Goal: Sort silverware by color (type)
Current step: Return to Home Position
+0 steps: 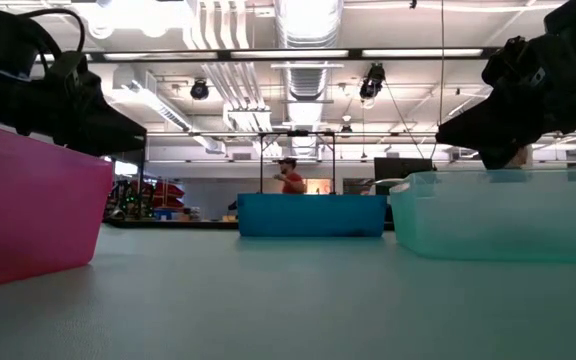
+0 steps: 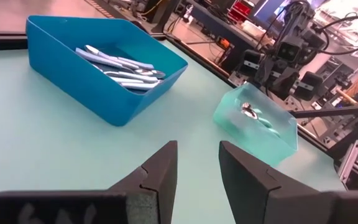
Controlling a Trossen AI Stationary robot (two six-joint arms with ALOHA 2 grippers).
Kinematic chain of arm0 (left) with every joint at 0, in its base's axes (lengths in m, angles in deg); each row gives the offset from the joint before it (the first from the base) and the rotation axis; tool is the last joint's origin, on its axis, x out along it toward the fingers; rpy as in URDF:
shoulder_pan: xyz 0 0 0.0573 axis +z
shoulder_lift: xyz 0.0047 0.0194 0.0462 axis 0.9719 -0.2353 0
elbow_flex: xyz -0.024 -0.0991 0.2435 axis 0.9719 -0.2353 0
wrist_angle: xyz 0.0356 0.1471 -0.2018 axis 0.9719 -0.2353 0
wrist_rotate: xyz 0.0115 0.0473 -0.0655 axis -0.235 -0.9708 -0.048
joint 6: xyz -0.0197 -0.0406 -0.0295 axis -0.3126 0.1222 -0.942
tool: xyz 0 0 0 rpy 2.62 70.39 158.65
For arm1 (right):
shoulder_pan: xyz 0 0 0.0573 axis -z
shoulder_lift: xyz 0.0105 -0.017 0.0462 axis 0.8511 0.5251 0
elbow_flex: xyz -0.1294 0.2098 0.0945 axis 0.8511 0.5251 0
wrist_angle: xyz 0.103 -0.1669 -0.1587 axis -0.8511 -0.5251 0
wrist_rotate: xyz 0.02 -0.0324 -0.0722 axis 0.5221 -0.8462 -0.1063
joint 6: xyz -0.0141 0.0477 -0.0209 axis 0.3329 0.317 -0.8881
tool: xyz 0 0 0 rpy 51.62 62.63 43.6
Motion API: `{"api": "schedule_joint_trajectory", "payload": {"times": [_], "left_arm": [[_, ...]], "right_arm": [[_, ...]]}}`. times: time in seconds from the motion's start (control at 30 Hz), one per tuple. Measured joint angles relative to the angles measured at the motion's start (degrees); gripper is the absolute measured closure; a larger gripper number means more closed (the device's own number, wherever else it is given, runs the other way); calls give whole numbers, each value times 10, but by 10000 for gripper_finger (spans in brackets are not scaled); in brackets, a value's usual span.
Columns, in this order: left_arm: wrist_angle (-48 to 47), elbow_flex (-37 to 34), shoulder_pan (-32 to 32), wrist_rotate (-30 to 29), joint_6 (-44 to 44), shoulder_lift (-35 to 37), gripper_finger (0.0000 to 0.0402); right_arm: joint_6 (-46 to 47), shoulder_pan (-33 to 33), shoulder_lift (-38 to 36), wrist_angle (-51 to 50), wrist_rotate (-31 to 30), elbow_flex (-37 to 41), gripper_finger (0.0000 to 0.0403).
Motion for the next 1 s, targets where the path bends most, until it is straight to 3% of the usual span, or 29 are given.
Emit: {"api": "schedule_joint_trajectory", "payload": {"times": [0.5, 0.8, 1.0], "left_arm": [[-12, 4, 0, -5, 5, -6, 299], [-198, 88, 0, -16, -1, -13, 299], [-207, 100, 1, -140, -54, -11, 299]], "right_arm": [[1, 0, 0, -1, 0, 0, 318], [1, 0, 1, -9, 0, 0, 329], [1, 0, 3, -9, 0, 0, 326]]}}
